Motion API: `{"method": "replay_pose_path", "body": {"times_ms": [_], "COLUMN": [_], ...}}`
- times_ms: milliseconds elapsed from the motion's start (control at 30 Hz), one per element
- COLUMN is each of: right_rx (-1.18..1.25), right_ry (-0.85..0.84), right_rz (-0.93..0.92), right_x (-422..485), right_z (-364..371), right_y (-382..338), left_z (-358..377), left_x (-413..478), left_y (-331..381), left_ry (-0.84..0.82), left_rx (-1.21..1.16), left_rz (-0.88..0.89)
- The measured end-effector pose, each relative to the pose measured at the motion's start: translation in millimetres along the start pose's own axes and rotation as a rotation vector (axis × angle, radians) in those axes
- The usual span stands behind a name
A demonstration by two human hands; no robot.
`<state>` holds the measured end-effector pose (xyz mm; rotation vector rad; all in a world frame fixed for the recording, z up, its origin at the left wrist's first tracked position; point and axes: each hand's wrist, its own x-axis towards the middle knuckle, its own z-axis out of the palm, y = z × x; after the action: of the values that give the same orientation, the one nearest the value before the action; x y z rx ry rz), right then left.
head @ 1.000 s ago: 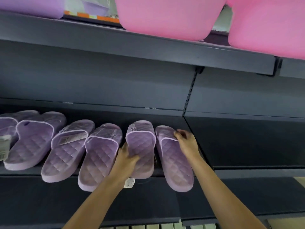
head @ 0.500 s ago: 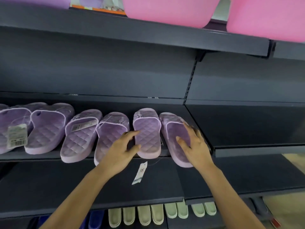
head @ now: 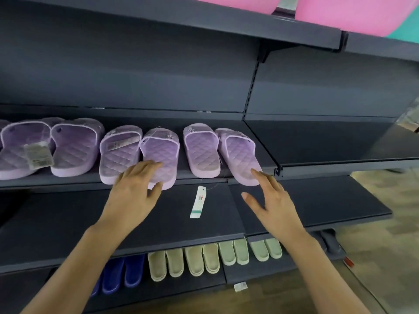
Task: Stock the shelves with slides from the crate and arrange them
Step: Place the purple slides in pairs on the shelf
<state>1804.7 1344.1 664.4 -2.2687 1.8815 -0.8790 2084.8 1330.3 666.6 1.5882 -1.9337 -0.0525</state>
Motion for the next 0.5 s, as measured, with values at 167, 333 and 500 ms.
{"method": "replay_pose_path", "body": {"times_ms": [167, 333, 500], "right_rx": [-0.056, -0.073, -0.081], "right_ry": [-0.062, -0.133, -0.202], "right_rz": [-0.03, -0.075, -0.091], "right_x": [-22.6, -49.7, -91.7], "right_z": [-10.3, -20.0, -27.1], "right_y": [-4.2, -5.4, -2.6], "left_z": [-12.5, -28.5, -43.1], "left_x": [-31.2, -75.6, -133.2], "left_y": [1.0, 12.2, 22.0], "left_ry": [0.02, 0.029, 0.008], "left_rx": [0.137, 0.218, 0.289], "left_rz": [-0.033, -0.105, -0.161]}}
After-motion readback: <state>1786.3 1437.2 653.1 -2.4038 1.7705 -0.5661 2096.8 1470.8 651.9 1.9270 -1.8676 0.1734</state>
